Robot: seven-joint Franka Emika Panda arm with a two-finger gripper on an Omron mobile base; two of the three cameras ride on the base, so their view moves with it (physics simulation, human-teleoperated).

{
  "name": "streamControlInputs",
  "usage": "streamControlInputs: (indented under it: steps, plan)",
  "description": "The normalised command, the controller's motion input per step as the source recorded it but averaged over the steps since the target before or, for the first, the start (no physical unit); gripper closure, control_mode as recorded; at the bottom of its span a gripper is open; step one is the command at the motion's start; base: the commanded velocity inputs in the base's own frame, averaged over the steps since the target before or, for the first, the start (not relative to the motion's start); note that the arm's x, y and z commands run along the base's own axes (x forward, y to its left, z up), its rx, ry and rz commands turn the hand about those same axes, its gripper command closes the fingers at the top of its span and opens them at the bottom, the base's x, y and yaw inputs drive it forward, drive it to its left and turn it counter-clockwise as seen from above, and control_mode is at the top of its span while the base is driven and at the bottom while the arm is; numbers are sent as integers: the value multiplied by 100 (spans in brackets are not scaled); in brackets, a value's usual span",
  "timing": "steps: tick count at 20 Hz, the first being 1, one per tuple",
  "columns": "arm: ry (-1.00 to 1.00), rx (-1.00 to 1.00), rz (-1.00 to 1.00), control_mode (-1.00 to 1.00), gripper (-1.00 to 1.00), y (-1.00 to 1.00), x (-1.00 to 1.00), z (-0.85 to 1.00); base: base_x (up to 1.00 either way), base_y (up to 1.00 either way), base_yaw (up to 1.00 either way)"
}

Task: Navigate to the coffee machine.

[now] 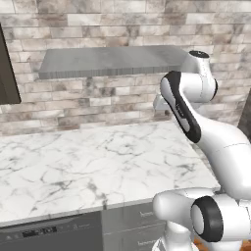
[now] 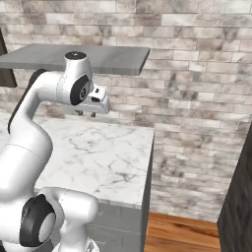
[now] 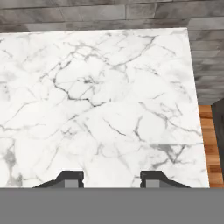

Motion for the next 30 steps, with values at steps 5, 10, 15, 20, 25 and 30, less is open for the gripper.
streamControlInputs:
  steps: [5, 10, 15, 20, 25, 30]
  plan:
    - [0, 0, 0, -100, -100, -4, -53, -2, 0, 0, 0]
    - [0, 0, 0, -100, -100, -6, -78, -25, 0, 0, 0]
    - [-3, 0, 0, -100, -100, 0, -86, -36, 0, 0, 0]
    - [0, -1, 1, 100, -100, 2, -32, -19, -35, 10, 12]
    - [0, 0, 0, 100, -100, 0, 0, 0, -45, 21, 46]
    - [0, 0, 0, 100, -100, 0, 0, 0, -7, 50, 66]
